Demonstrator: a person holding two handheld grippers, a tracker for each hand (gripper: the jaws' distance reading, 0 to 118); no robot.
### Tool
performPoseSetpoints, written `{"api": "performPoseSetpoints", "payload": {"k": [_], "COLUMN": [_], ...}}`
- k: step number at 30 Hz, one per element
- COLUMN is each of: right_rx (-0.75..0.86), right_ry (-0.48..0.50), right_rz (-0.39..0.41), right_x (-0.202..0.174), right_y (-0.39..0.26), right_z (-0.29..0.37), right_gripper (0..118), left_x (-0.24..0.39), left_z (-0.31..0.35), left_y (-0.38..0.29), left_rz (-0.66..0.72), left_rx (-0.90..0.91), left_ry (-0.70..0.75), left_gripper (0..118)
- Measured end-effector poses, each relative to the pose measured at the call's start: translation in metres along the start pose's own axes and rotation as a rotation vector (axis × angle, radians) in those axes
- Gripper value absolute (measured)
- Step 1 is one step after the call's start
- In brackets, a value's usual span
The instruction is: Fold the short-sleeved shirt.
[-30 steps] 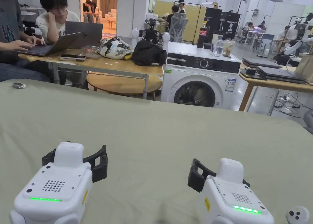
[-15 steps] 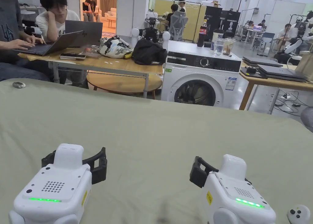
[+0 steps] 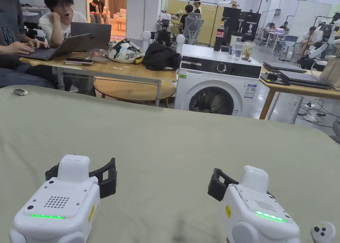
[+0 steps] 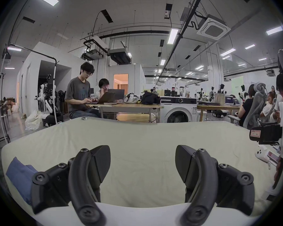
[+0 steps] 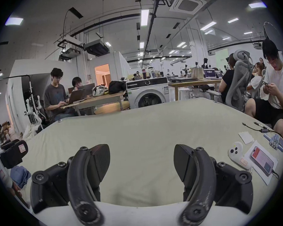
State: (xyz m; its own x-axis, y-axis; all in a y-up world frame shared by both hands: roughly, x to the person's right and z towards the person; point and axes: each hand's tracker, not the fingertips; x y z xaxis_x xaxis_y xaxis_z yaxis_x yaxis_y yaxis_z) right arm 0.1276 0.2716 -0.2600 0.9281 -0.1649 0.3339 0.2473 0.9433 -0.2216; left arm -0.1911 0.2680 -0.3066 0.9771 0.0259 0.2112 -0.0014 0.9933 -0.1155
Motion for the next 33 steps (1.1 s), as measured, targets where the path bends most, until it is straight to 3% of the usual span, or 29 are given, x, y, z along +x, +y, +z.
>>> {"api": "performPoseSetpoints", "payload": {"k": [20, 22, 26, 33], "right_rx": [0.045, 0.018, -0.073, -0.065], "right_ry": [-0.106, -0.083, -0.015, 0.044], "right_rz": [0.094, 0.108, 0.056, 0.028], "right_x": [-0.007, -0.004, 0.002, 0.007], "right_y": [-0.009, -0.008, -0.004, -0.008], "right_z": [0.0, -0.002, -0.008, -0.01], "right_gripper": [82, 82, 82, 82], "left_x": [-0.001, 0.0, 0.001, 0.0], "left_z": [-0.002, -0.003, -0.003, -0.005], "left_y": [-0.005, -0.005, -0.004, -0.003], "left_rz": [-0.01, -0.013, -0.02, -0.027], "left_rx": [-0.031, -0.036, -0.032, -0.036], "left_ry": [-0.009, -0.011, -0.009, -0.008], "left_gripper": [83, 83, 83, 83]}}
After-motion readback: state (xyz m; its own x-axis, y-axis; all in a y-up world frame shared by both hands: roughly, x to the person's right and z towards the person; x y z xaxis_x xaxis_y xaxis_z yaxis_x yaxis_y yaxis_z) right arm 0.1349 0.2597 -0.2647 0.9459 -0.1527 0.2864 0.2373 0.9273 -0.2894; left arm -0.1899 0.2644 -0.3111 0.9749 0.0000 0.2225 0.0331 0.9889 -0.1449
